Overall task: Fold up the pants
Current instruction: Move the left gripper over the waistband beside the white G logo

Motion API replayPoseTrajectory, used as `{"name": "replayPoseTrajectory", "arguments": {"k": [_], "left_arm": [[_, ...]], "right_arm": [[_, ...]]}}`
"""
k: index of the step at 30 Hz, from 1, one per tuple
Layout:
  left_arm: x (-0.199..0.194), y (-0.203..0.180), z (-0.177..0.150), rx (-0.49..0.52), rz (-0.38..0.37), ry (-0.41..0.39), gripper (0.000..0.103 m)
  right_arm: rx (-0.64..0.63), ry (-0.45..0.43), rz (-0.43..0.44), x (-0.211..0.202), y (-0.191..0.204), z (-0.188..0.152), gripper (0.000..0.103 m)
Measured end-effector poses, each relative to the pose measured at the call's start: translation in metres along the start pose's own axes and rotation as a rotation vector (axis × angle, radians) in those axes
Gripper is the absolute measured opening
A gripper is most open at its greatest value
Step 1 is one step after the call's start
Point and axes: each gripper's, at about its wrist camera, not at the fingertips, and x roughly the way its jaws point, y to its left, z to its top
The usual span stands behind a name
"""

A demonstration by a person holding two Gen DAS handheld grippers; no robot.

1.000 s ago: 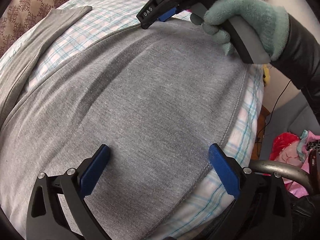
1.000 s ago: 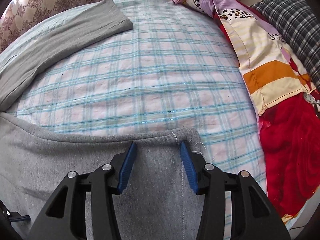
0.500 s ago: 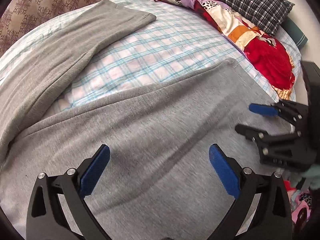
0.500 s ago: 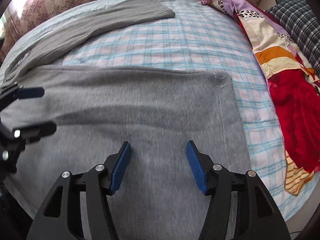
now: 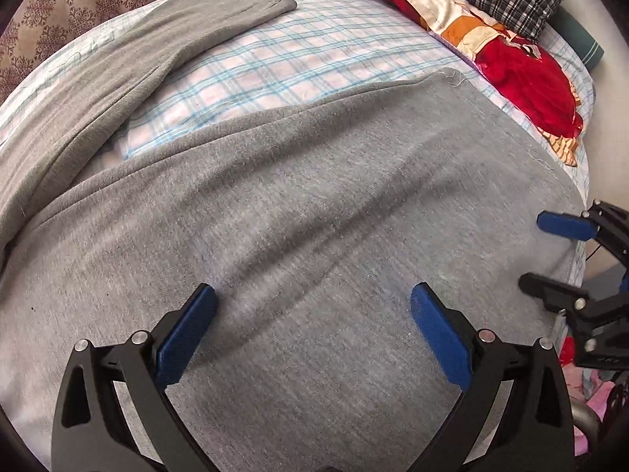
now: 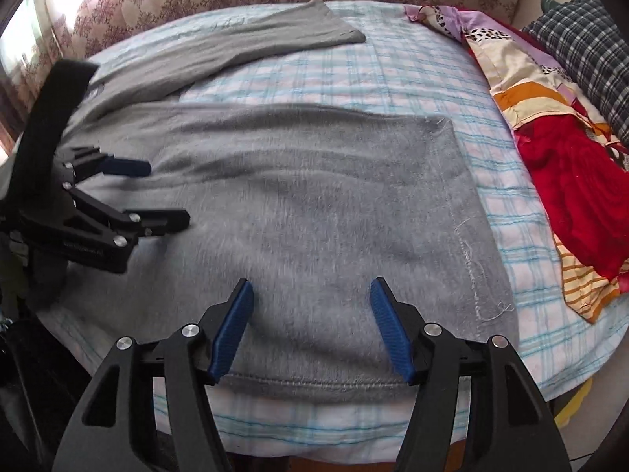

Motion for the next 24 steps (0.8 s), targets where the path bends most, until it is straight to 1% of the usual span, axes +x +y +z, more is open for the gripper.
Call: {"name": "replayPoseTrajectory", "arguments": {"k": [1, 4, 6, 8, 12, 14, 19, 24], "left_arm": [[-0.001, 0.002, -0.002, -0.012, -0.010, -0.001, 0.100], [-0.011, 0.013, -0.007, -0.055, -0.036, -0.006, 0.100], [-0.021, 0.023, -0.008, -0.090, -0.048, -0.022, 0.100], [-0.032, 0.035, -0.008, -0.120, -0.045, -0.044, 0.100], [-0.055, 0.066, -0.007, -0.145, 0.036, -0.102, 0.100], [-0.066, 0.085, -0.005, -0.163, 0.085, -0.122, 0.100], [-0.085, 0.148, -0.010, -0.260, 0.172, -0.148, 0.100], [-0.102, 0.216, -0.020, -0.357, 0.247, -0.159, 0.100]], "right_arm": [[-0.006, -0.017, 0.003, -0.001, -0.001, -0.004, 0.064], [0.029, 0.003, 0.028, -0.006, -0.008, -0.003, 0.065], [0.041, 0.015, 0.036, -0.008, -0.010, 0.002, 0.064], [0.029, -0.006, 0.037, -0.013, -0.007, 0.012, 0.064], [0.007, -0.060, 0.059, -0.020, 0.008, 0.044, 0.064], [-0.005, -0.070, 0.079, -0.016, 0.018, 0.062, 0.065], [-0.003, -0.088, 0.139, -0.001, 0.048, 0.105, 0.065], [0.012, -0.097, 0.195, 0.013, 0.079, 0.140, 0.065]]}}
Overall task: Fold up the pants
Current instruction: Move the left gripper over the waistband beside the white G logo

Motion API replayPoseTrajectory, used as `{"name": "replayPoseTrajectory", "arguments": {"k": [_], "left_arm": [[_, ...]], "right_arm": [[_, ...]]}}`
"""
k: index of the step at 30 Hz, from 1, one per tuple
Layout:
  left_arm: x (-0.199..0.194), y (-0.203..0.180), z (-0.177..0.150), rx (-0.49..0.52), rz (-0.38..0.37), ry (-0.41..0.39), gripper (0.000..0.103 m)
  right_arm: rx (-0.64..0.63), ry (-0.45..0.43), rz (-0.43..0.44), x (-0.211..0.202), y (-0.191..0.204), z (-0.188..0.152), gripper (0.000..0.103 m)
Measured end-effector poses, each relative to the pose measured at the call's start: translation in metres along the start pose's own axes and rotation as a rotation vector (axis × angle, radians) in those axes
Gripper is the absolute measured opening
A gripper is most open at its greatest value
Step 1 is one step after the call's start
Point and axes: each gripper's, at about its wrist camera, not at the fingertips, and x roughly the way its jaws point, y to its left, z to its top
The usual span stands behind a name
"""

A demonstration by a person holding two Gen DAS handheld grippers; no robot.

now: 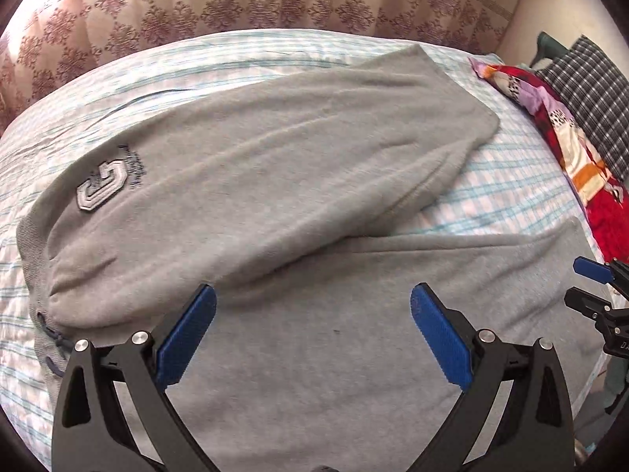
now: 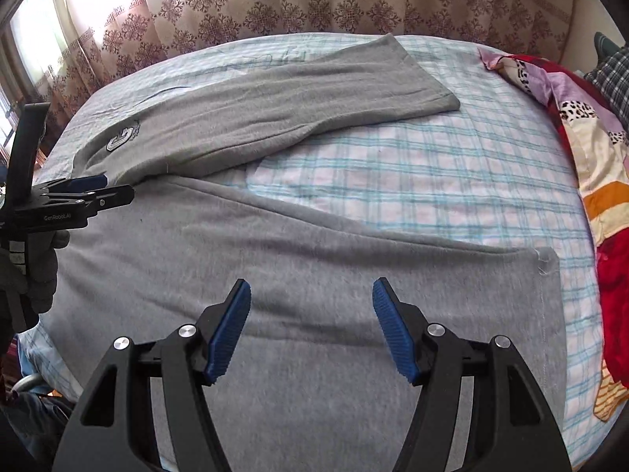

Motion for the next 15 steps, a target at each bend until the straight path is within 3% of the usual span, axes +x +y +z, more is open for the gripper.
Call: {"name": "replayPoseTrajectory", "arguments": {"k": [15], "left_arm": [[0.000, 0.193, 0.033, -0.246, 0.260, -0.051, 0.100]], "right_arm": [[-0.044, 0.039, 0.125, 0.063, 0.088, 0.069, 0.065]]}}
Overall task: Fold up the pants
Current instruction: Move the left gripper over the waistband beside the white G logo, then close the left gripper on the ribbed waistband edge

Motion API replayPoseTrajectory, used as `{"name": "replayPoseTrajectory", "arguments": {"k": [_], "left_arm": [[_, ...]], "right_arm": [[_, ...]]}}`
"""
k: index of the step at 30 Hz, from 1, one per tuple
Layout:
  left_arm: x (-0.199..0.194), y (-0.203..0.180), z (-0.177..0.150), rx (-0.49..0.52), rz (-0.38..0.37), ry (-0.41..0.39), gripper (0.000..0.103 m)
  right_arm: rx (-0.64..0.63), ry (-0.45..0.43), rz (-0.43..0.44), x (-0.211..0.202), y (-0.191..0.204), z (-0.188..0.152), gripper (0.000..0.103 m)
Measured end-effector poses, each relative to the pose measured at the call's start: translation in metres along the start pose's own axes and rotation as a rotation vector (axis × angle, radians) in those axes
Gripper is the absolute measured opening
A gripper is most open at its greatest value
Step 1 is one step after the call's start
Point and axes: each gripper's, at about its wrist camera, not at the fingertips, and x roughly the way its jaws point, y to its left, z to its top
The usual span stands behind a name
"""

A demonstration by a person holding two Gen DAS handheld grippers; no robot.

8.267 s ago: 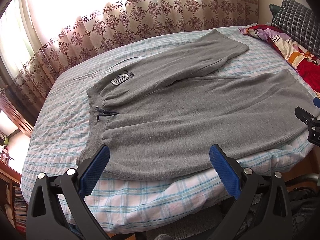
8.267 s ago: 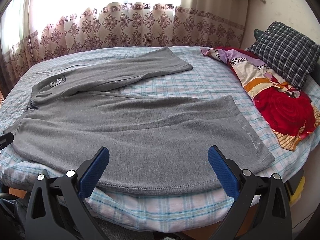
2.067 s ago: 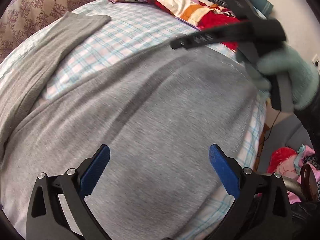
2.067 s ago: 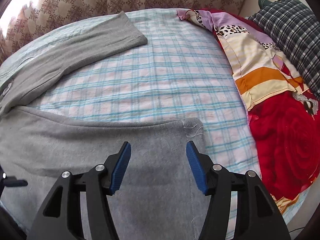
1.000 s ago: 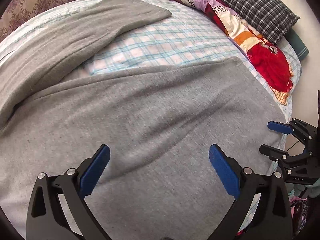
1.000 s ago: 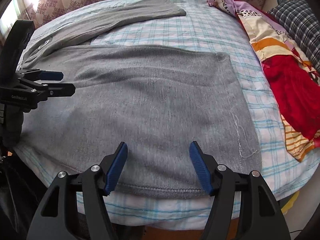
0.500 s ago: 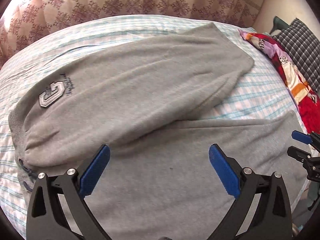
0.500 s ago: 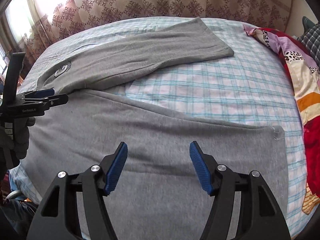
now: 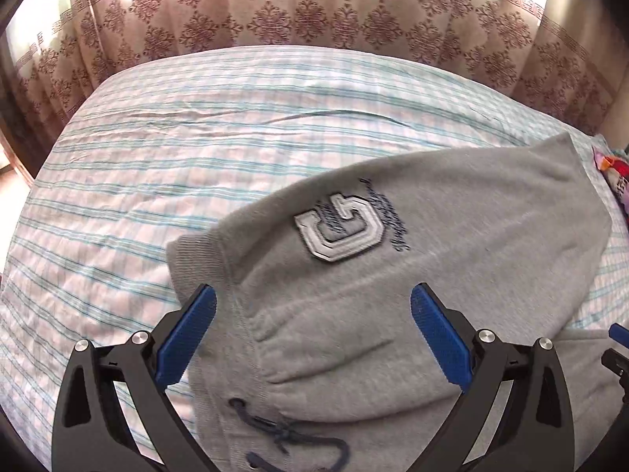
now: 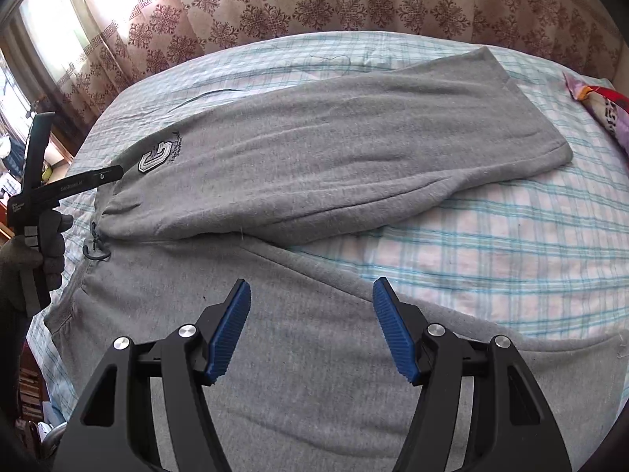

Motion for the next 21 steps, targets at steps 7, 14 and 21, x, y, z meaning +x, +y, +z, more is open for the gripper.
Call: {"name": "replayPoseTrajectory", "arguments": {"k": [7, 14, 21], "left_arm": [[0.024, 0.045, 0.019, -0.041, 0.070, -0.001, 0.100], [0.056, 0.065, 0.031, -0.045, 0.064, 0.043, 0.100], [0.083, 0.078, 0.039, -0.048, -0.031, 0.089, 0.100]], "right_arm": [[0.005, 0.028, 0.042, 0.020, 0.018, 0.017, 0.065], [-0.038, 0.045, 0.042, 0.031, 0.035, 0.027, 0.065], [-0.031, 0.063, 0.039, 0.041, 0.037, 0.032, 0.065]]}}
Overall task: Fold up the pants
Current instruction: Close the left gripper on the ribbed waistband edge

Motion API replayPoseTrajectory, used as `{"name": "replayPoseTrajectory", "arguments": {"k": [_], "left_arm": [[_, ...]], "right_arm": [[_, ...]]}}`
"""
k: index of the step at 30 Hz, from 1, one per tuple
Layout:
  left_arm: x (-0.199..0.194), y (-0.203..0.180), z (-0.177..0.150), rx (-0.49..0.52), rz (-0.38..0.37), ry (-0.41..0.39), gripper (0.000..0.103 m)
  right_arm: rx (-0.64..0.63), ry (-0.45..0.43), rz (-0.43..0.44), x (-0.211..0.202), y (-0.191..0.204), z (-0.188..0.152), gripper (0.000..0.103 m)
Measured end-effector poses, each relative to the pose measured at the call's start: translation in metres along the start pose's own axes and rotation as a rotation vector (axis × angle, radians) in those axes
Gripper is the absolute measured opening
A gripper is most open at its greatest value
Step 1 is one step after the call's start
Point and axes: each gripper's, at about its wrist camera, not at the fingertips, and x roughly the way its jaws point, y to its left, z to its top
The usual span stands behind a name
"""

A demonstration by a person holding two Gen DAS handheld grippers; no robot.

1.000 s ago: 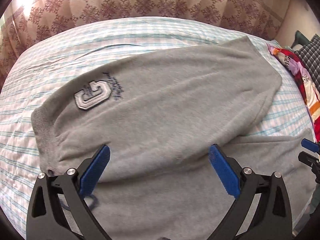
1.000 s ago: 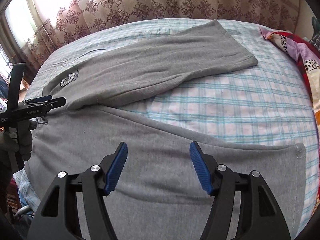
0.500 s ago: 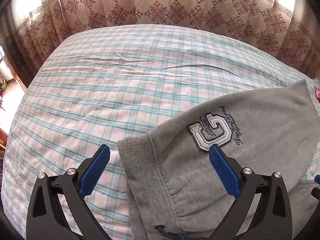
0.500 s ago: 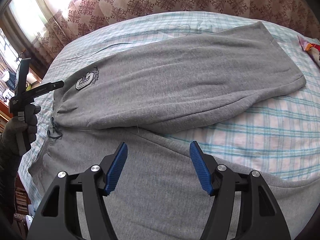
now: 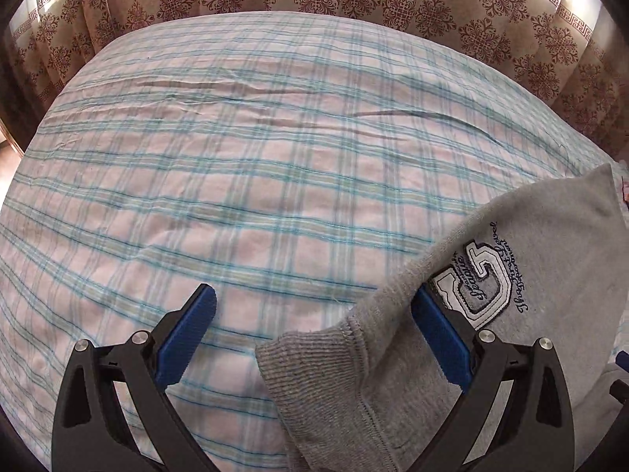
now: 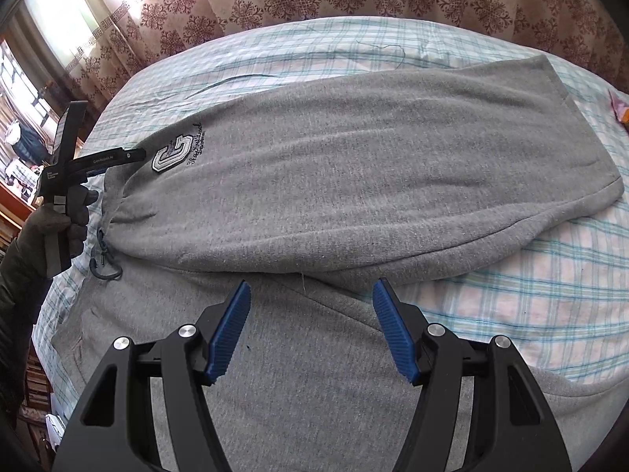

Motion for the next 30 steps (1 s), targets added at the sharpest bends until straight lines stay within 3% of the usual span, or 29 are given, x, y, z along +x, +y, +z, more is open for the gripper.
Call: {"name": "replayPoseTrajectory", "arguments": {"k": [10, 17, 19, 23, 30], "left_arm": [[0.012, -0.026, -0.004, 0.146, -0.056, 0.021, 0.099], [0.004, -0.038, 0.004, 0.151, -0.081, 0.003, 0.053], [-0.004, -0.039, 0.003, 0.152, -0.091, -0.007, 0.044], [-0.029, -0.047, -0.009, 0.170, -0.100, -0.049, 0.034], [-0.085, -0.060, -0.035, 0.214, -0.152, -0.116, 0.030]], "right_arm": [[0.000, 0.022, -0.003, 0.013, 0.004, 0.006, 0.065], [0.003, 0.020, -0.002, 0.018, 0.005, 0.011, 0.065], [0.005, 0.013, -0.005, 0.017, 0.004, 0.013, 0.065], [0.011, -0.003, -0.028, 0.014, -0.004, 0.018, 0.065], [0.082, -0.063, -0.123, 0.008, -0.053, 0.051, 0.065]]}}
